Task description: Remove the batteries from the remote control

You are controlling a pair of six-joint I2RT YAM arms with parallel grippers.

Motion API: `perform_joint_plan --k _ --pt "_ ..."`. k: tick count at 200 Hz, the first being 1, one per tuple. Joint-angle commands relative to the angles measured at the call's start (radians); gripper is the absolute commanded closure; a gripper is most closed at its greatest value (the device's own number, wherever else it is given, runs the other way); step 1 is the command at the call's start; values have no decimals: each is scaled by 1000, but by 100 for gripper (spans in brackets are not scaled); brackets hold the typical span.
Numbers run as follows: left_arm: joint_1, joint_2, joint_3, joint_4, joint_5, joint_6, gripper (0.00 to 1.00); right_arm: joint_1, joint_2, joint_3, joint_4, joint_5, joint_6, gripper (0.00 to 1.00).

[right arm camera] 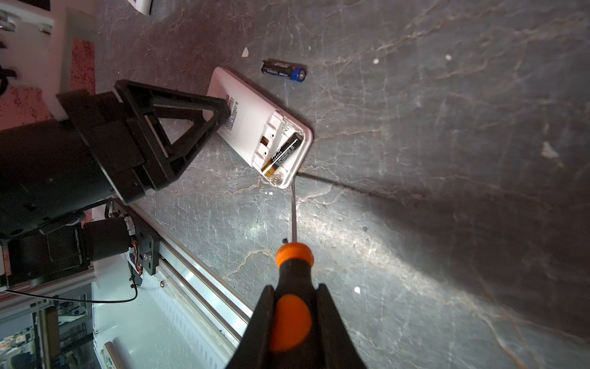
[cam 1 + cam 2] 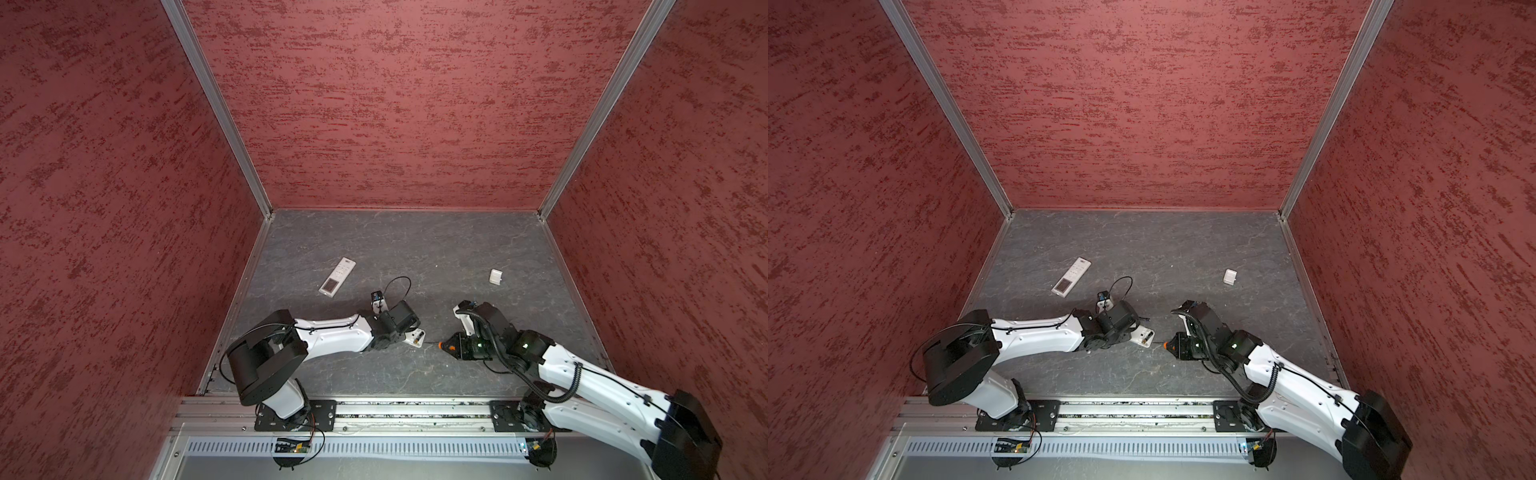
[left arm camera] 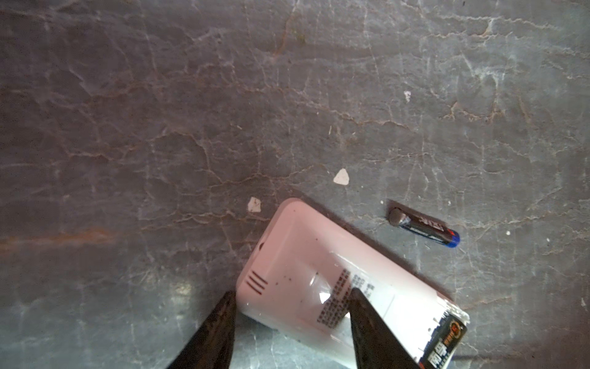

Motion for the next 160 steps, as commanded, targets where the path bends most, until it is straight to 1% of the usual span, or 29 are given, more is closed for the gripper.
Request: perform_joint_plan --k 1,22,77,160 --pt "-28 31 -39 -89 91 1 45 7 -5 -23 74 -14 30 100" --pt "-32 30 -39 -96 89 -5 45 7 -15 -23 70 -13 35 100" --pt "-38 21 -40 -107 79 -18 45 7 -77 37 -62 8 14 100" --pt "-49 16 -41 -115 68 -34 46 9 -43 19 21 -12 24 100"
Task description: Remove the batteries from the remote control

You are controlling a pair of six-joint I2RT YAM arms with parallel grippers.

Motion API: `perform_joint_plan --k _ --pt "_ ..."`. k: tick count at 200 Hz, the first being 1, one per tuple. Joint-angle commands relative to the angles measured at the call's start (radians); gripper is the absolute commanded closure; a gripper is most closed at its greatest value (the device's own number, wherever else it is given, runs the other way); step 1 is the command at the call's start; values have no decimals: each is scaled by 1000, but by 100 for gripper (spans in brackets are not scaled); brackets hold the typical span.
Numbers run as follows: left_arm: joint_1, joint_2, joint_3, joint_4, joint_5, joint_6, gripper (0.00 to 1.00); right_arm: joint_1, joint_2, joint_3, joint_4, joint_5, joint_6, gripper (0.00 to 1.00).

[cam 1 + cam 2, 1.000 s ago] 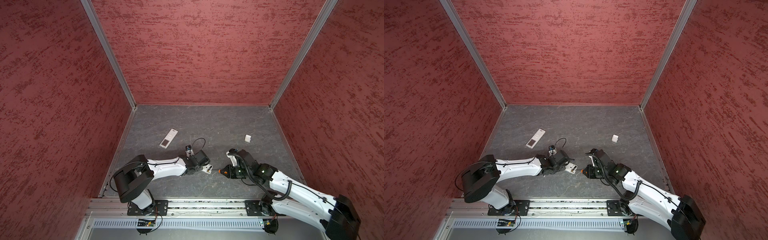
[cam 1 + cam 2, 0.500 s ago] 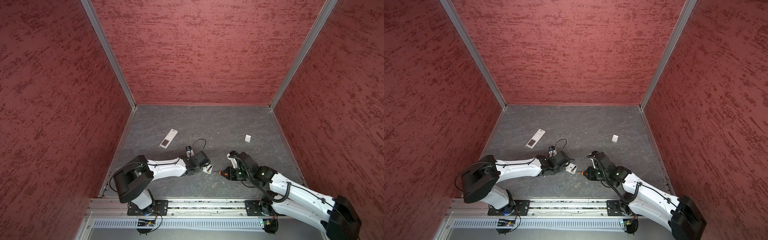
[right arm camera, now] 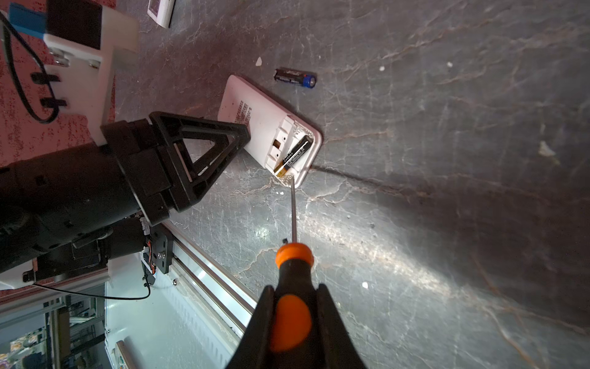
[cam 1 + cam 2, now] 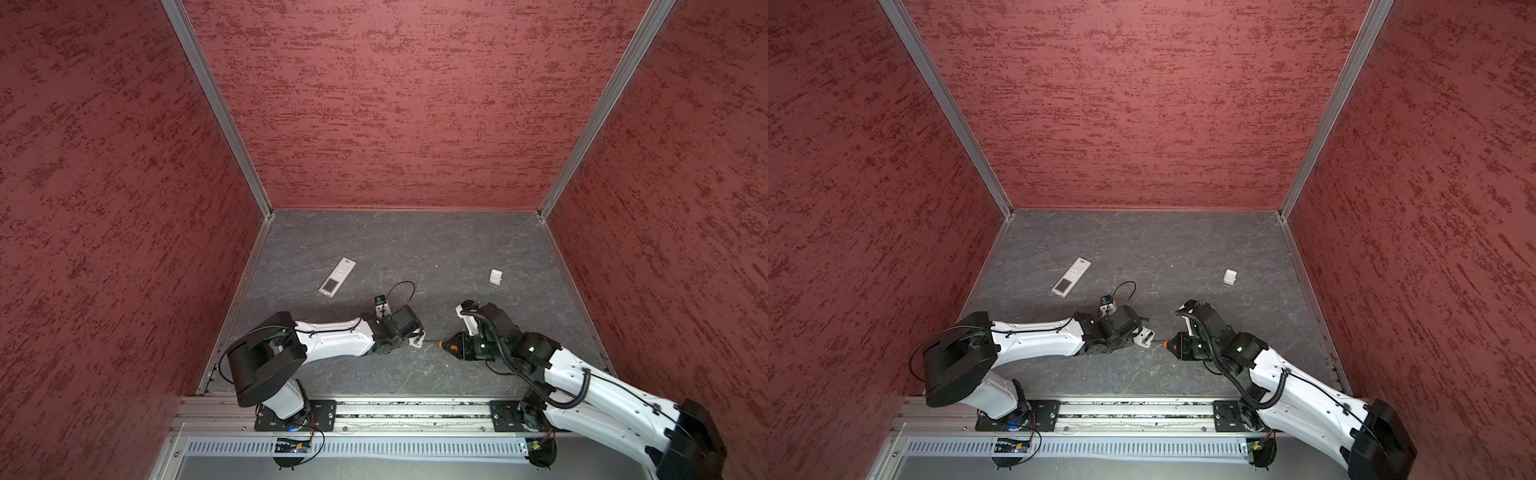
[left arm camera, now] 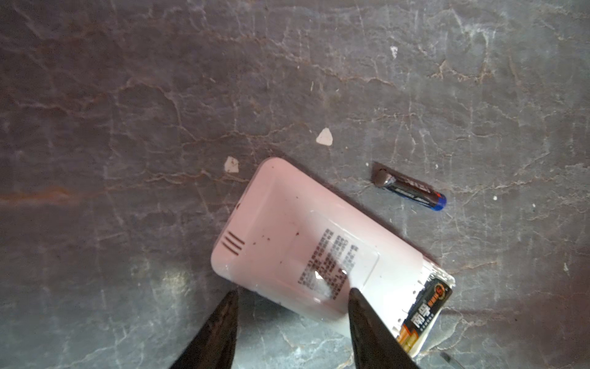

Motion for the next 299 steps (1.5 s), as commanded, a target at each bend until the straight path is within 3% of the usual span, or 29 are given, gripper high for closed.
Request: perform_joint_plan --k 1,174,299 --pt "-7 22 -41 -103 37 2 46 8 10 10 48 -10 11 100" --pt "-19 30 -46 -100 40 -13 46 9 14 -53 117 -32 41 100" --pt "-37 64 -35 -88 54 -20 48 11 19 -141 298 -10 115 100"
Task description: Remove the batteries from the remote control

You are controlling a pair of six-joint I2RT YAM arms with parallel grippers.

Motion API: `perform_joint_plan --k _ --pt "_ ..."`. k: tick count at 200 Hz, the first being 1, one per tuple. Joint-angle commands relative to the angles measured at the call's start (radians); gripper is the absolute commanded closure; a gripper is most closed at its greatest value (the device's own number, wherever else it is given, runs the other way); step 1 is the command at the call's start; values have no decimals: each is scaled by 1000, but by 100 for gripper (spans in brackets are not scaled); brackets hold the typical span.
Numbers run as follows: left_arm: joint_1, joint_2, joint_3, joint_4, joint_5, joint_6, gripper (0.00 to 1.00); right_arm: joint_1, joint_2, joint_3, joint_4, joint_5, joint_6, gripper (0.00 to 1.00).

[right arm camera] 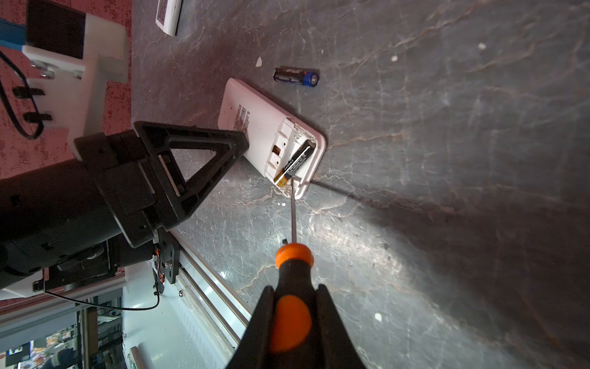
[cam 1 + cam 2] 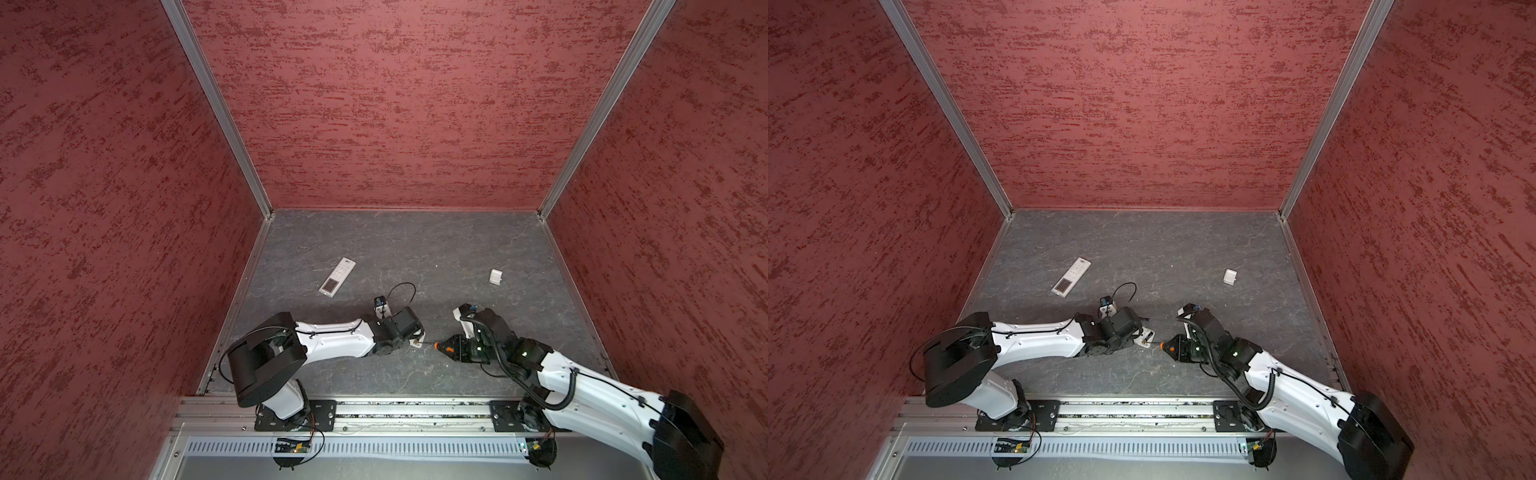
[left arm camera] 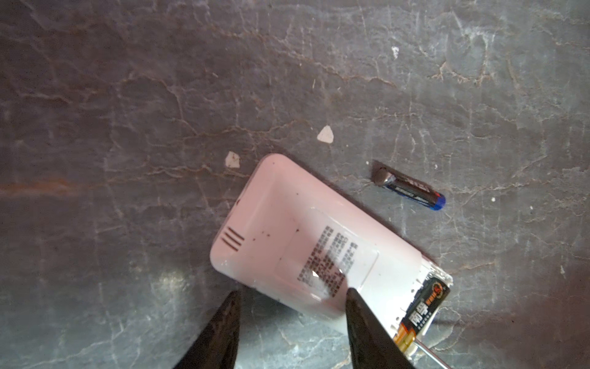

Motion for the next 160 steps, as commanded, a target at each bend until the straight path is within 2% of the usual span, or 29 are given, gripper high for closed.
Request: perform_joint_plan --k 1,160 --pt "-20 62 -32 -91 69 10 48 7 -10 -15 63 17 39 100" --pt "-29 75 -39 -80 78 -1 49 4 -8 -12 97 89 58 100"
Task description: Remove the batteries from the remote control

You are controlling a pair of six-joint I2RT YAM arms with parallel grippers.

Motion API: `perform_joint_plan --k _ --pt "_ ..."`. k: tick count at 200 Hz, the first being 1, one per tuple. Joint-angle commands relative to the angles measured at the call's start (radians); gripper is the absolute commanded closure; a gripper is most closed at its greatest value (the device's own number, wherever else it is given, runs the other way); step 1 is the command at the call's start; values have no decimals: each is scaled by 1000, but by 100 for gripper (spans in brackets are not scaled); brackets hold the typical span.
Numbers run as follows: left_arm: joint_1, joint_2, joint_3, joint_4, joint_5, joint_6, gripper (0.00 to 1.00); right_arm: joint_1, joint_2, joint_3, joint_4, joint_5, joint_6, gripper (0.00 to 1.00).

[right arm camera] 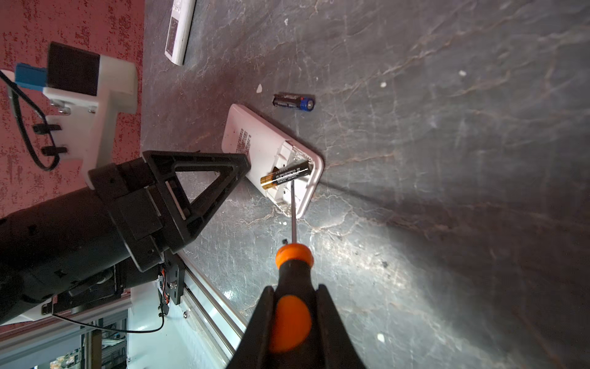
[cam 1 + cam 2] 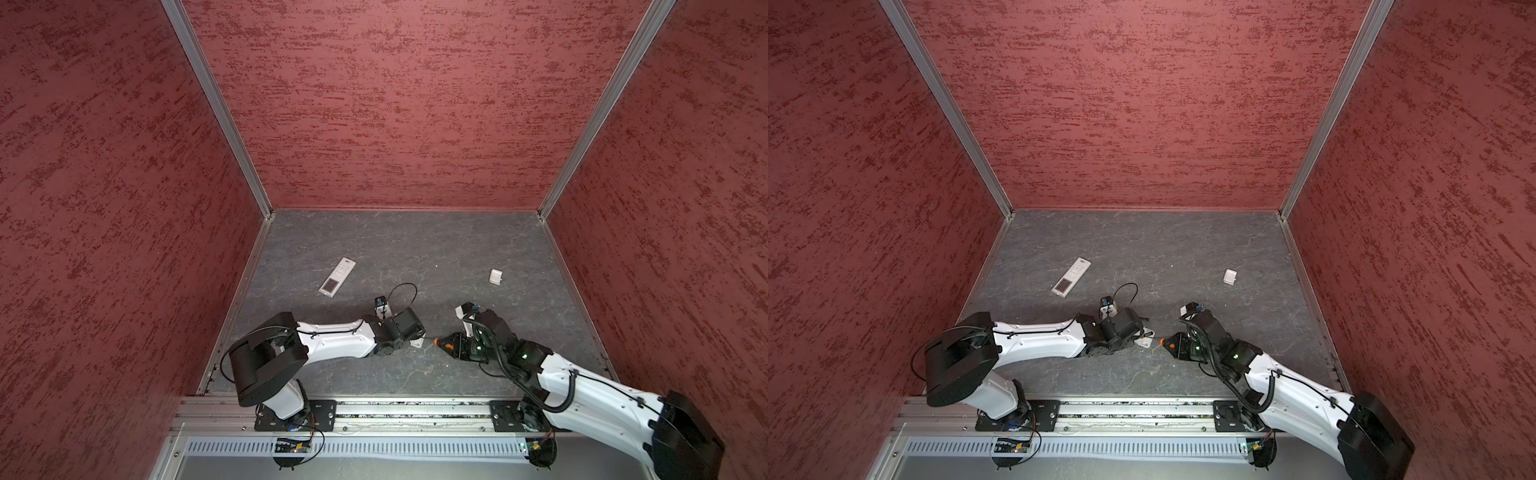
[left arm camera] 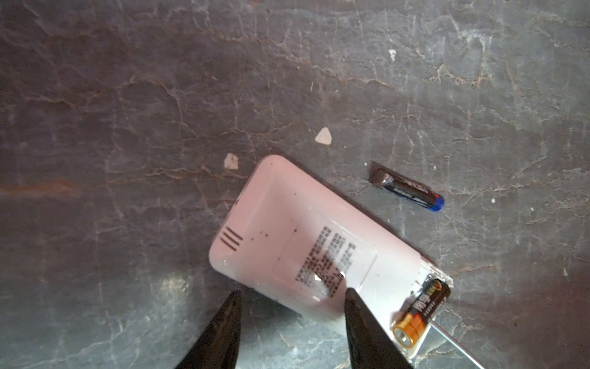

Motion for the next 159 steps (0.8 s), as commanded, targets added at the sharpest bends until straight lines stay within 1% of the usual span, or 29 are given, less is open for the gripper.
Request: perform_joint_plan --k 1,51,113,159 --pt "-21 68 -45 -79 93 5 49 2 0 12 34 36 16 100" --pt "-22 75 -44 -70 97 6 49 -9 -5 41 5 66 -1 100" --pt "-28 78 -43 -67 94 0 49 -27 4 56 21 68 -3 100" --pt "-33 77 -48 -64 94 -7 50 -39 35 68 60 46 0 100"
